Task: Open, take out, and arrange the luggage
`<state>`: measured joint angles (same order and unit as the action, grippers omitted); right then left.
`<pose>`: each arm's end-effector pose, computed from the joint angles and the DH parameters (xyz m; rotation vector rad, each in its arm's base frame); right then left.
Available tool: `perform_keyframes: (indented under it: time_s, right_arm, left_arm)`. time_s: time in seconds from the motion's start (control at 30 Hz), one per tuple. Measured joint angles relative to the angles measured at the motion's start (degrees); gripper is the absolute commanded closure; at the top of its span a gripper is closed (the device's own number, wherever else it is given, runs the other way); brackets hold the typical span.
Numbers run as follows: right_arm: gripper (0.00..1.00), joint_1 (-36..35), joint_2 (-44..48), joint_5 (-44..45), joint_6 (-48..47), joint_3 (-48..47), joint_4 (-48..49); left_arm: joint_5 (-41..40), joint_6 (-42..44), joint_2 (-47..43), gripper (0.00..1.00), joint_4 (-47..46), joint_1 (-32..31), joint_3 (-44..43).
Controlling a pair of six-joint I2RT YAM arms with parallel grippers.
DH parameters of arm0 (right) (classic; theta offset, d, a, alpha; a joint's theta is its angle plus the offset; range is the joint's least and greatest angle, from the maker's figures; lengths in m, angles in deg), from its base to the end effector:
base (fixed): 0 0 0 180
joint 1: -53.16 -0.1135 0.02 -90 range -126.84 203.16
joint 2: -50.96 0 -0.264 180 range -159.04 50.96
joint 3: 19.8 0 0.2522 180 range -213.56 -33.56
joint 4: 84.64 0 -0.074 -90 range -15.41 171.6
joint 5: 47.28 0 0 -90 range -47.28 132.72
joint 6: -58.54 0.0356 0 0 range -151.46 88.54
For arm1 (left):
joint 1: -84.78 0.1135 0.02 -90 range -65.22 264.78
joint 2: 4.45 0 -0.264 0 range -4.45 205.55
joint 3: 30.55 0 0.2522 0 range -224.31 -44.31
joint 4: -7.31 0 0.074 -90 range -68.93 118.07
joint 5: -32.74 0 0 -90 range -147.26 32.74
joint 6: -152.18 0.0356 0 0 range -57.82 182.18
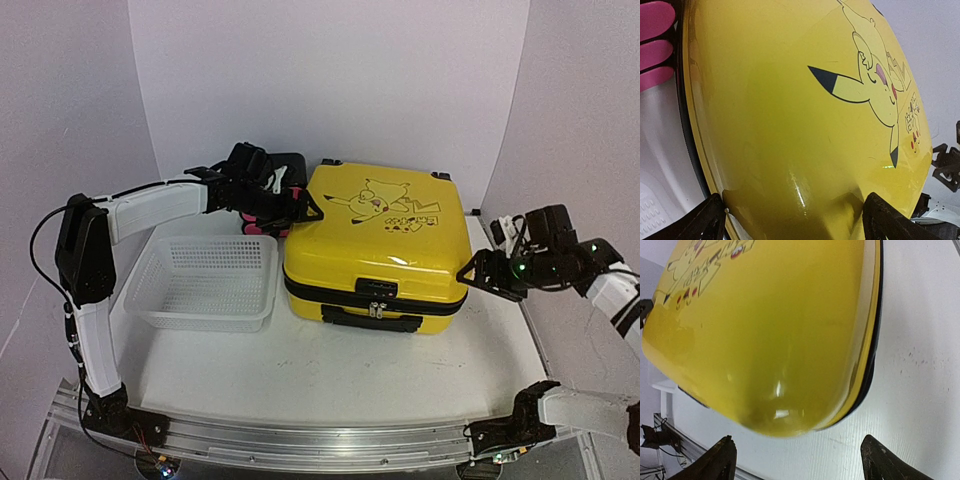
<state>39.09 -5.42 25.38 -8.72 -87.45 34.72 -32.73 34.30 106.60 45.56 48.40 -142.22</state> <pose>0.1832 0.0568 0.3007 0.0479 2.4879 0.6499 0.3545 -0.2796 0.2977 0.4284 2.3454 -1.0564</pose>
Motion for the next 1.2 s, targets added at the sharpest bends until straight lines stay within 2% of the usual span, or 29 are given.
perform_keyframes:
  time_s: [0.1, 0.23, 0.43, 0.57, 0.67, 0.83, 1.0, 1.2]
  right_arm:
    - [0.2, -3.0, 6.8, -0.7, 0.6, 5.7, -0.2]
    - [0.23, -10.3, 10.7, -1.6, 4.2, 13.4, 5.0]
    - [0.33, -22.5, 5.8, 4.7, 8.5, 19.5, 17.6]
    - [0.47, -28.3, 0.5, 12.7, 8.8, 20.3, 25.6]
    - [0.49, -29.6, -1.0, 18.1, 9.1, 22.6, 31.6]
    - [0.63, -29.6, -0.9, 26.1, 7.8, 25.3, 35.6]
    - [0.65, -29.7, 2.1, 32.6, 6.8, 28.5, 36.4]
    - [0.69, -29.6, 5.2, 35.8, 5.7, 29.6, 36.2]
  left_arm:
    - [0.0, 0.0, 0.0, 0.05, 0.0, 0.0, 0.0]
    - [0.0, -0.5, -0.5, 0.05, -0.8, -0.1, 0.9]
    - [-1.3, -2.7, -0.8, 0.07, -2.5, -1.3, 1.7]
    - [-1.8, -5.2, -0.7, 0.08, -3.0, -2.9, 1.7]
    - [-1.4, -6.6, 0.1, 0.09, -3.5, -5.0, 1.0]
    - [0.4, -8.2, 1.8, 0.09, -5.1, -8.2, -0.1]
    - [1.3, -8.1, 1.7, 0.08, -5.5, -9.1, 0.2]
    - [1.3, -8.1, 1.3, 0.08, -6.8, -9.3, 1.3]
